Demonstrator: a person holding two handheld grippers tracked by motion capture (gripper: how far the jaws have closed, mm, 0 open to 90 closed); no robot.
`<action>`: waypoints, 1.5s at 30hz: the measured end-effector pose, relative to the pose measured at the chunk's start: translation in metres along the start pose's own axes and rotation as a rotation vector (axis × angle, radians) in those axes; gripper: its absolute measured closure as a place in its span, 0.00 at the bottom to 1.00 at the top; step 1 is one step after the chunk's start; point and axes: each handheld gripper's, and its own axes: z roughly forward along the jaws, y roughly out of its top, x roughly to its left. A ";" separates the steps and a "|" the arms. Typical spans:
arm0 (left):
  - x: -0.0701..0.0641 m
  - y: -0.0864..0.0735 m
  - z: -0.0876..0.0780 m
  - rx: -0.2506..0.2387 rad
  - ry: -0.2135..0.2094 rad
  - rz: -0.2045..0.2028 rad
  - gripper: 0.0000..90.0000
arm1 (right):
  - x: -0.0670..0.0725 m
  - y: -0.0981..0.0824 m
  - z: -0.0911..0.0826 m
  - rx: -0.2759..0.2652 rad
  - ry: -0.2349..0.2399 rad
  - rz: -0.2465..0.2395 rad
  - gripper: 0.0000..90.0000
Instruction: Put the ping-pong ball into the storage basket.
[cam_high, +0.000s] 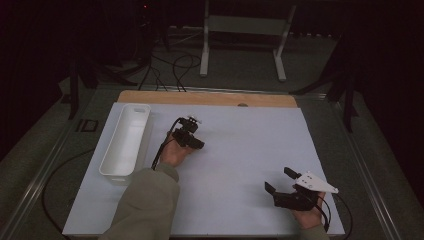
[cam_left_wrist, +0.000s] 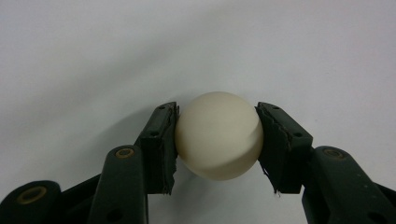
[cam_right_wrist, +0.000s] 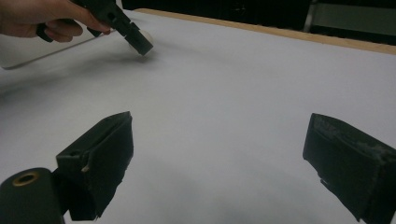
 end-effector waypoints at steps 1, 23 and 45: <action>0.000 0.000 -0.001 -0.004 -0.001 -0.006 0.57 | 0.000 0.000 0.000 0.000 0.000 -0.001 0.09; 0.000 0.002 -0.016 -0.007 -0.022 -0.003 0.57 | -0.001 0.000 0.000 0.002 0.004 -0.002 0.09; -0.001 0.003 -0.029 0.001 -0.052 0.012 0.57 | -0.003 0.000 -0.001 -0.015 0.012 -0.002 0.09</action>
